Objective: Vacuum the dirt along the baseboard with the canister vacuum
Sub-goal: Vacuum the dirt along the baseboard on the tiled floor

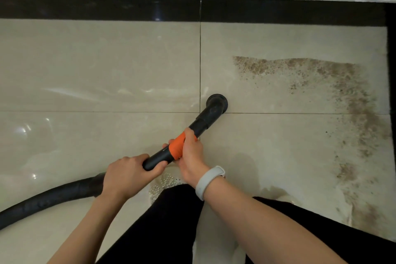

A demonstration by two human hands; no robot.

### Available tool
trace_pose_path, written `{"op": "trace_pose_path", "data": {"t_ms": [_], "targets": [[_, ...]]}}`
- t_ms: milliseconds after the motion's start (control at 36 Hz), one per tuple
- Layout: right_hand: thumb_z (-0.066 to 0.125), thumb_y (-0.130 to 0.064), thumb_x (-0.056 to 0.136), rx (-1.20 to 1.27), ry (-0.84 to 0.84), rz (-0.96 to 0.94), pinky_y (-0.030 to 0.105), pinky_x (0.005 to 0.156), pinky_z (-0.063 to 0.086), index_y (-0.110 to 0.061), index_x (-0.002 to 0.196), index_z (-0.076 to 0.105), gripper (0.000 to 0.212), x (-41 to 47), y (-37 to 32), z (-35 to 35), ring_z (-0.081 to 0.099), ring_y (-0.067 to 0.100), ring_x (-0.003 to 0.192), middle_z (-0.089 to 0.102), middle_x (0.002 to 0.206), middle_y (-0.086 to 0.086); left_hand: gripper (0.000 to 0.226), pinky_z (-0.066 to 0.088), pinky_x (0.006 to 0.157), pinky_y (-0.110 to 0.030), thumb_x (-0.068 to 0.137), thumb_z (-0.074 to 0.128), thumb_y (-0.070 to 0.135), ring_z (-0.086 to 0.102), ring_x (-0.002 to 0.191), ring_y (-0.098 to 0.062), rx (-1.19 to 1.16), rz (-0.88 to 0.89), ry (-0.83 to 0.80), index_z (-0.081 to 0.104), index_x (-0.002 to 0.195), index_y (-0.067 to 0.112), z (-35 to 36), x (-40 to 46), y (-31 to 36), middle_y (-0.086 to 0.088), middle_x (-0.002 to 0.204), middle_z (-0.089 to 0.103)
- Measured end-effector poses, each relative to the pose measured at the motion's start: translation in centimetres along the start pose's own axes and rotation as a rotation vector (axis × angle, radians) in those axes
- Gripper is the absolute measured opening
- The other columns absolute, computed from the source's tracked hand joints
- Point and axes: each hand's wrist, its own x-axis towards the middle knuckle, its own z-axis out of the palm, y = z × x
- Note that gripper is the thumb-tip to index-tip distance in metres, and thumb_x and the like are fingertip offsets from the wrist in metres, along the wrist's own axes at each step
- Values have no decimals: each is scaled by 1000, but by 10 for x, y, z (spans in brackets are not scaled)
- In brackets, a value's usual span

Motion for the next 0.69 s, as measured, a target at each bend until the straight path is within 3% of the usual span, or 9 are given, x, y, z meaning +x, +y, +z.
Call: {"op": "trace_pose_path", "data": {"t_ms": [83, 167, 250, 306, 361, 528, 611, 694], "targets": [[45, -29, 99, -9, 31, -12, 37, 67, 56, -11, 89, 44, 21, 1, 4, 1, 63, 26, 59, 58, 70, 12, 63, 37, 57, -30, 71, 24, 84, 60, 67, -23, 19, -25, 0, 45, 61, 25, -3, -5, 0, 3, 59, 57], [45, -33, 100, -80, 3, 9, 33, 60, 56, -9, 104, 42, 25, 3, 12, 11, 65, 25, 61, 59, 80, 14, 57, 36, 55, -29, 78, 36, 77, 57, 63, -19, -8, -97, 6, 49, 64, 23, -5, -13, -10, 4, 58, 58], [46, -38, 97, -177, -41, 38, 37, 67, 59, -7, 108, 42, 33, 5, 24, 34, 67, 27, 70, 62, 92, 16, 52, 34, 53, -29, 83, 45, 69, 56, 60, -19, -76, -198, 40, 53, 64, 21, -7, -22, -27, 4, 56, 57], [48, -48, 84, -254, -61, 40, 45, 78, 59, -6, 117, 44, 53, 5, 36, 53, 68, 33, 89, 64, 109, 19, 52, 34, 54, -30, 84, 47, 67, 55, 60, -20, -114, -273, 71, 53, 62, 20, -6, -29, -39, 3, 54, 57], [48, -50, 80, -338, -87, 59, 49, 84, 57, -8, 120, 43, 58, 7, 49, 71, 64, 36, 103, 62, 117, 18, 52, 35, 54, -31, 86, 48, 65, 55, 60, -23, -151, -349, 102, 53, 61, 20, -3, -39, -52, 1, 53, 57], [45, -43, 93, -545, -205, 120, 50, 88, 55, -5, 130, 38, 53, -1, 74, 109, 59, 34, 111, 56, 126, 18, 57, 41, 57, -34, 83, 44, 71, 56, 62, -33, -232, -554, 192, 55, 62, 20, 10, -66, -81, -4, 56, 58], [44, -41, 95, -589, -231, 124, 49, 90, 54, -5, 131, 37, 52, 0, 79, 112, 58, 33, 112, 55, 125, 17, 50, 44, 60, -35, 89, 47, 62, 56, 65, -33, -244, -594, 187, 57, 66, 19, 14, -69, -84, -5, 58, 58], [45, -44, 92, -570, -249, 103, 49, 90, 54, -6, 130, 36, 55, 1, 79, 112, 58, 35, 111, 55, 126, 17, 54, 43, 58, -33, 86, 44, 68, 56, 63, -30, -234, -579, 202, 58, 65, 20, 13, -66, -82, -2, 57, 58]]}}
